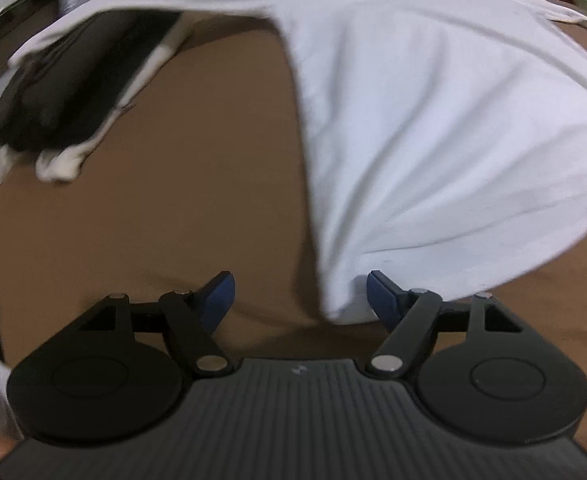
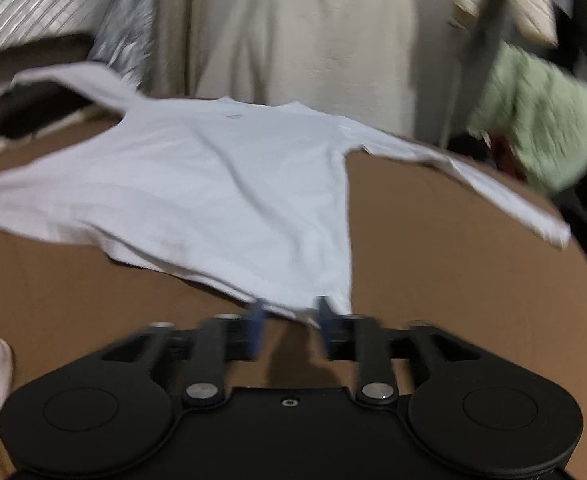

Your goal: Fold clothes

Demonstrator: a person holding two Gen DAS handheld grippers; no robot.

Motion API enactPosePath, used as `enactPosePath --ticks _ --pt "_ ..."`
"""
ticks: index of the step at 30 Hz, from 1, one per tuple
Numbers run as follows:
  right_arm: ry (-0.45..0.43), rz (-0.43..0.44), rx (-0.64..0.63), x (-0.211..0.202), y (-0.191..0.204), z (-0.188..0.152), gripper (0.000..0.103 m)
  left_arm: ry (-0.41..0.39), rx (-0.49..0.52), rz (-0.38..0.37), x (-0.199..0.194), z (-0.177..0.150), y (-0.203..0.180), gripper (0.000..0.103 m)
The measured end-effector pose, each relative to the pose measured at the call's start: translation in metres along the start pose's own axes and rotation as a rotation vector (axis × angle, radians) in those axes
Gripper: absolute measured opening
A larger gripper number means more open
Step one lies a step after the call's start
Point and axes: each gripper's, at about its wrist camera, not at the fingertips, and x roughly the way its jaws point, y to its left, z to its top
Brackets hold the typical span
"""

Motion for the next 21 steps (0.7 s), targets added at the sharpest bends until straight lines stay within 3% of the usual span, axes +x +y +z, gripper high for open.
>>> enactPosePath --ticks 1,3,5,6,7,8,9,10,13,17,21 --pt "-0.018 -0.019 -0.031 0.003 0.002 0.003 0.067 -0.003 0.022 -0.011 0.001 0.000 -0.003 0.073" --pt "-0.029 -0.049 -0.071 0.012 0.004 0.008 0.067 -0.006 0.068 -0.012 0.004 0.000 -0.009 0.075" --pt "-0.014 -0.046 -0.069 0.021 0.001 0.012 0.063 -0.007 0.088 0.010 0.011 0.005 -0.013 0.086" --pt "-0.008 -0.029 -0.057 0.025 -0.003 0.014 0.051 -0.005 0.090 0.017 0.015 0.008 -0.013 0.091" --pt "-0.001 -0.015 -0.046 0.028 -0.006 0.016 0.028 -0.002 0.091 0.024 0.019 0.011 -0.013 0.089" --pt "0.001 -0.024 -0.046 0.029 -0.007 0.018 0.016 -0.004 0.054 -0.005 0.019 0.014 -0.009 0.080" --pt "-0.007 -0.035 -0.036 0.027 -0.010 0.020 0.002 -0.022 0.018 -0.032 0.015 0.016 -0.002 0.029" --pt "-0.015 -0.046 -0.027 0.026 -0.013 0.023 0.000 -0.041 -0.019 -0.059 0.012 0.018 0.004 0.007" --pt "-0.047 -0.044 0.061 0.015 -0.028 0.031 0.000 -0.135 -0.064 -0.076 -0.006 0.022 0.017 0.006" --pt "-0.042 0.026 0.139 0.005 -0.037 0.029 0.005 -0.192 -0.082 -0.078 -0.024 0.021 0.017 0.006" --pt "-0.013 0.120 0.108 -0.007 -0.018 0.027 0.009 -0.263 -0.003 0.048 -0.042 0.019 0.004 0.006"
